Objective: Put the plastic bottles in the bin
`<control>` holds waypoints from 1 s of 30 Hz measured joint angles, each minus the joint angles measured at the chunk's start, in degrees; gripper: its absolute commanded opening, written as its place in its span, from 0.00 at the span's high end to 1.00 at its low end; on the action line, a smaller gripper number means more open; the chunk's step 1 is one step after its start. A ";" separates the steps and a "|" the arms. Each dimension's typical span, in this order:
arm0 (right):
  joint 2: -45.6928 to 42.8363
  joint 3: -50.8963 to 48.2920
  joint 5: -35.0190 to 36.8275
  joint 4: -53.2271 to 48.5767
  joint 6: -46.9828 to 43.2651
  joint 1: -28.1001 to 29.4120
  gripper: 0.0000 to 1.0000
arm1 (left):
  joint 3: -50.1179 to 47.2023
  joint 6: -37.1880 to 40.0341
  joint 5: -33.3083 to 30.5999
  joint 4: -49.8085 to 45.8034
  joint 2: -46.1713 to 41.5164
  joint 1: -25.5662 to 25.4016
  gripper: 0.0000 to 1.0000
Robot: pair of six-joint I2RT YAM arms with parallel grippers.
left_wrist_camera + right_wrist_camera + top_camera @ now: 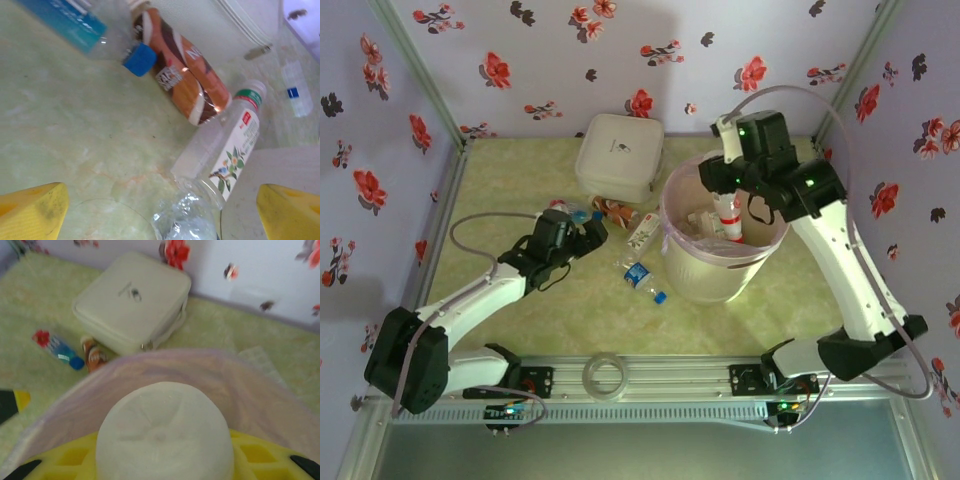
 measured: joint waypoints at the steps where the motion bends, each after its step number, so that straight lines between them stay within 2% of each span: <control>1: 0.37 -1.40 -0.42 0.02 -0.02 0.00 0.55 | -0.52 -0.92 -0.26 -0.02 0.00 0.39 0.05; 11: 2.40 -11.08 -3.02 0.87 0.00 0.00 0.54 | -2.62 -6.43 -0.92 0.02 -0.33 1.64 0.08; 18: 2.51 -17.35 -4.48 5.49 0.35 -0.13 0.52 | -3.21 -13.99 -1.36 0.42 -0.11 4.15 0.12; 26: 2.62 -25.31 -5.64 12.66 2.86 -1.70 0.46 | -2.91 -19.74 -1.49 2.69 4.74 4.57 0.14; 30: 2.45 -26.82 -6.01 15.37 4.11 -2.01 0.38 | -1.51 -21.68 -1.49 3.89 8.24 4.57 0.14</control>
